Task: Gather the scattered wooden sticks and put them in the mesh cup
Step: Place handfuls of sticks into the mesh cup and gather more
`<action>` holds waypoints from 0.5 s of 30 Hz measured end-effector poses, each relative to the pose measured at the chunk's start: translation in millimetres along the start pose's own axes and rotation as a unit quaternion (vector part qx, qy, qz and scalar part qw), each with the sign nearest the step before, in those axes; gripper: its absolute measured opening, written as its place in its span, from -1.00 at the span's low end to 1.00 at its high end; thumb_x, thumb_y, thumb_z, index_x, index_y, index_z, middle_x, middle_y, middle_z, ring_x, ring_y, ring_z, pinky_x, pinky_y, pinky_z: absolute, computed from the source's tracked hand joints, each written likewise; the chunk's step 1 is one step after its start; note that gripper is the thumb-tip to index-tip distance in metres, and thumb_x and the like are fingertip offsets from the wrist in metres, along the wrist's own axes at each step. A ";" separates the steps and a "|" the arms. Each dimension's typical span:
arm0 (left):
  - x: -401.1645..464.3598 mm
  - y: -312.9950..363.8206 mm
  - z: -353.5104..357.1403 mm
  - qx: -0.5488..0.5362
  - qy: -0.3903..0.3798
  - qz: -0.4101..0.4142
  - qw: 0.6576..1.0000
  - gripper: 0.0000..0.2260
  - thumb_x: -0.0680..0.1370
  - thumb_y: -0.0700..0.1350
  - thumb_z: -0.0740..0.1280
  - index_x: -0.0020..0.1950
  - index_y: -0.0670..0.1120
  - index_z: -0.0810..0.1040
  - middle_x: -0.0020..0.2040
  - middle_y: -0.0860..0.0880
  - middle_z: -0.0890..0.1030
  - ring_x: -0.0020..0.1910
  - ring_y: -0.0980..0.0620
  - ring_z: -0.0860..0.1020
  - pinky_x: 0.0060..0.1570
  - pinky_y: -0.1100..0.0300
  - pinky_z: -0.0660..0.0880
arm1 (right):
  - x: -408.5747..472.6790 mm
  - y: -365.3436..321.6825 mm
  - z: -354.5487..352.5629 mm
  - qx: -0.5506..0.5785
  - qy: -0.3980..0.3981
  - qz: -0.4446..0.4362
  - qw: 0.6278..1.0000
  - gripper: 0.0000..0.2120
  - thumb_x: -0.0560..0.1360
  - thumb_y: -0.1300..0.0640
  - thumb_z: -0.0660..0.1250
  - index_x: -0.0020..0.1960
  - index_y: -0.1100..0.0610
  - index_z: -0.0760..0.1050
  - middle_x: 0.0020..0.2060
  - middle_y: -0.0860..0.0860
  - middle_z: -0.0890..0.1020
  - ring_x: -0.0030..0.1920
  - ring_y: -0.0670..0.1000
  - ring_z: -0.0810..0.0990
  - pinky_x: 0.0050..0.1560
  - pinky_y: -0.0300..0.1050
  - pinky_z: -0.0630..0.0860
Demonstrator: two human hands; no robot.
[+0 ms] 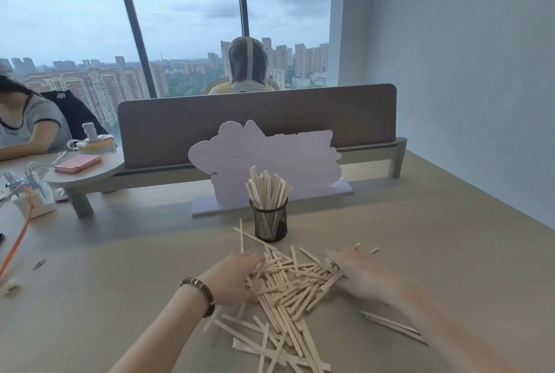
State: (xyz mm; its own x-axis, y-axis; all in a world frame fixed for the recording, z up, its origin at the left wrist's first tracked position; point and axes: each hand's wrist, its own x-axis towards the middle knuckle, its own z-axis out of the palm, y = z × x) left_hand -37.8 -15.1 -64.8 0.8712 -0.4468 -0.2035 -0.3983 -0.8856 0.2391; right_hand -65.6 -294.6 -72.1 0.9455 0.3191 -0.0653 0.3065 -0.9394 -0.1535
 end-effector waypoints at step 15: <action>9.7 -13.1 3.8 0.057 0.057 0.047 0.996 -0.65 0.53 -0.22 0.23 0.29 0.01 0.42 0.26 0.00 0.45 0.25 -0.01 0.42 0.26 0.13 0.38 | 28.4 6.6 1.2 0.008 0.003 -0.042 0.999 -0.82 0.46 0.00 0.39 0.05 -0.05 0.52 0.11 -0.04 0.57 0.12 0.05 0.52 0.06 -0.08 0.42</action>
State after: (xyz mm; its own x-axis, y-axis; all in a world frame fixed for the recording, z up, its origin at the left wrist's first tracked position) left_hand -25.1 -8.3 -73.5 0.8530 -0.5165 -0.0751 -0.5036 -0.8523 0.1415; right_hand -36.9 -291.6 -76.2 0.9176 0.3950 -0.0452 0.3822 -0.9077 -0.1732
